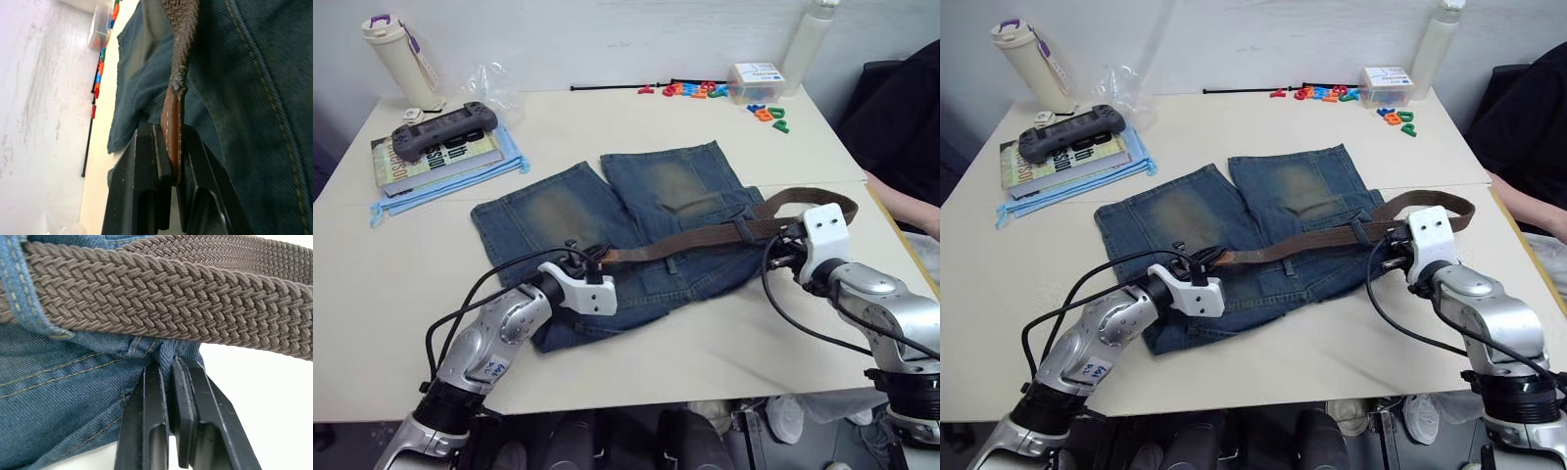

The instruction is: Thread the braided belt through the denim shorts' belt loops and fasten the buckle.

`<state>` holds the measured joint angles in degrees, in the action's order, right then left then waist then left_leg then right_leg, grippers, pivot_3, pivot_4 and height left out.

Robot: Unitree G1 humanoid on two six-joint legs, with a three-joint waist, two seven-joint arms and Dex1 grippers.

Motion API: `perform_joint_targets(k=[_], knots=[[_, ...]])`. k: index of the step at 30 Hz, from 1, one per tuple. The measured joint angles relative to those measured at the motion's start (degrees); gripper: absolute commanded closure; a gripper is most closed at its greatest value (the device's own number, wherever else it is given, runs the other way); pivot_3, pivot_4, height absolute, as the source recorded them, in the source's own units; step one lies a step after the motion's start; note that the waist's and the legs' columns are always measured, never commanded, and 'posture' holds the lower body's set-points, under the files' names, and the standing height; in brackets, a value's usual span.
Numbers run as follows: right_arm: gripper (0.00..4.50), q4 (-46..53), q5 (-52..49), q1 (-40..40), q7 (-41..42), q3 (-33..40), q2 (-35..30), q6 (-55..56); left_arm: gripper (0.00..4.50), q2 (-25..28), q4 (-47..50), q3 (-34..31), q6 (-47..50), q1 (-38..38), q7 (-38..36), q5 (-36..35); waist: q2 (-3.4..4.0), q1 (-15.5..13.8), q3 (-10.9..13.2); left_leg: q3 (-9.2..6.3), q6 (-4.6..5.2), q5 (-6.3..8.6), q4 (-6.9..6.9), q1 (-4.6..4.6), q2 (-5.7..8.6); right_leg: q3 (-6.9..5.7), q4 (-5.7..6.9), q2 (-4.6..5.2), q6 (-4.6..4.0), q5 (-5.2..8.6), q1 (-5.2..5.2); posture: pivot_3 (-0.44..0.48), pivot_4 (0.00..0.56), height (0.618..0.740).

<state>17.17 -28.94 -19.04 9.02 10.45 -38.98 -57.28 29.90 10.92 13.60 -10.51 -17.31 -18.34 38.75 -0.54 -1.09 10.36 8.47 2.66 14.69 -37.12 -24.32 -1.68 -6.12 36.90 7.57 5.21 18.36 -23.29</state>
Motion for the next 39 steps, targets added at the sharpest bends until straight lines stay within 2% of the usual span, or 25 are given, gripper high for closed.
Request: perform_joint_targets(k=[5,9,10,11,13,16,18,19,21,25,30,39], knots=[[0.06,7.4,-9.8,-0.6,0.3,11.3,3.4,-11.5,4.5,-1.1,-0.8,1.0,-0.1,-0.7,0.1,0.2,0.0,0.0,0.0,-0.01,0.11,0.06,0.0,0.0,-0.01,0.02,0.01,0.0,0.0,0.0,0.0,0.0,0.15,0.717],[0.06,11.9,-24.9,-5.2,-0.2,23.4,5.5,-22.1,4.5,-2.3,-1.7,1.1,-0.1,-2.5,0.2,0.3,0.0,0.0,0.0,-0.05,0.3,0.18,0.0,0.0,-0.04,0.03,0.02,-0.02,-0.01,0.0,0.0,0.0,0.15,0.717],[0.06,12.6,-30.5,-5.9,-1.3,25.3,6.7,-23.5,4.5,-2.5,-1.8,1.1,-0.1,-2.8,0.3,0.3,0.0,0.1,0.0,-0.06,0.3,0.18,0.01,0.01,-0.05,0.02,0.02,-0.02,-0.02,0.0,0.01,0.0,0.15,0.717],[0.06,13.2,-41.7,-5.0,-5.6,25.8,8.6,-23.4,4.5,-2.9,-2.1,1.1,-0.1,-3.1,0.4,0.3,-0.01,0.4,0.0,-0.08,0.29,0.18,0.04,0.02,-0.05,0.0,0.01,-0.03,-0.03,0.01,0.03,0.0,0.15,0.717],[0.06,13.0,-46.9,-3.9,-8.3,25.0,9.5,-22.7,4.5,-3.1,-2.2,1.2,-0.1,-3.1,0.5,0.3,0.0,0.5,0.0,-0.06,0.29,0.18,0.04,0.0,-0.04,0.01,0.0,-0.02,-0.03,0.01,0.02,0.0,0.15,0.717],[0.06,13.0,-67.5,2.8,-25.2,15.8,13.8,-10.9,4.5,-3.6,-2.4,1.2,-0.2,-3.2,0.7,0.2,-0.06,1.1,0.0,-0.05,0.3,0.18,0.01,0.01,-0.04,-0.01,-0.01,-0.04,-0.02,0.0,0.08,0.0,0.15,0.717],[0.06,13.0,-72.9,4.9,-31.0,10.6,15.2,-7.0,4.5,-4.1,-2.3,1.2,-0.4,-3.2,0.7,0.1,-0.04,1.3,0.0,-0.01,0.33,0.16,-0.03,0.01,0.01,0.04,0.04,0.0,0.01,-0.01,0.05,0.0,0.15,0.717],[0.06,13.0,-76.5,5.5,-36.9,6.6,16.8,-2.0,4.5,-4.1,-2.3,1.2,-0.5,-3.2,0.7,0.0,-0.05,1.3,0.0,-0.01,0.35,0.15,-0.07,0.01,0.0,0.05,0.04,0.0,0.08,-0.05,0.06,0.0,0.15,0.717],[0.06,12.5,-78.3,6.0,-42.8,1.9,21.2,4.8,4.5,-4.4,-2.2,1.1,-0.8,-3.2,0.9,0.0,-0.07,1.4,0.0,-0.01,0.34,0.15,-0.06,0.02,0.0,0.07,0.06,-0.02,0.09,-0.06,0.05,0.0,0.15,0.717],[0.06,10.2,-77.9,5.9,-47.1,-4.2,25.7,12.1,4.5,-4.4,-2.1,1.1,-1.1,-3.2,1.2,0.0,-0.07,1.4,0.0,0.0,0.01,-0.05,-0.03,0.01,0.0,0.07,0.03,-0.02,0.09,-0.06,0.03,0.0,0.15,0.717],[0.06,5.2,-73.0,3.7,-47.0,-5.9,30.1,18.3,4.5,-4.4,-2.0,1.0,-1.3,-3.2,1.9,0.0,-0.07,1.4,0.0,0.0,0.01,-0.05,-0.03,0.01,0.0,0.08,0.05,-0.03,0.08,-0.06,0.01,0.0,0.15,0.717],[0.06,2.9,-68.5,2.3,-45.3,-6.4,31.9,21.2,4.5,-4.5,-1.9,1.0,-1.5,-3.2,2.5,0.0,-0.07,1.4,0.0,0.0,-0.01,-0.06,0.0,0.0,0.0,0.09,0.05,-0.03,0.08,-0.05,-0.02,0.0,0.15,0.717]])
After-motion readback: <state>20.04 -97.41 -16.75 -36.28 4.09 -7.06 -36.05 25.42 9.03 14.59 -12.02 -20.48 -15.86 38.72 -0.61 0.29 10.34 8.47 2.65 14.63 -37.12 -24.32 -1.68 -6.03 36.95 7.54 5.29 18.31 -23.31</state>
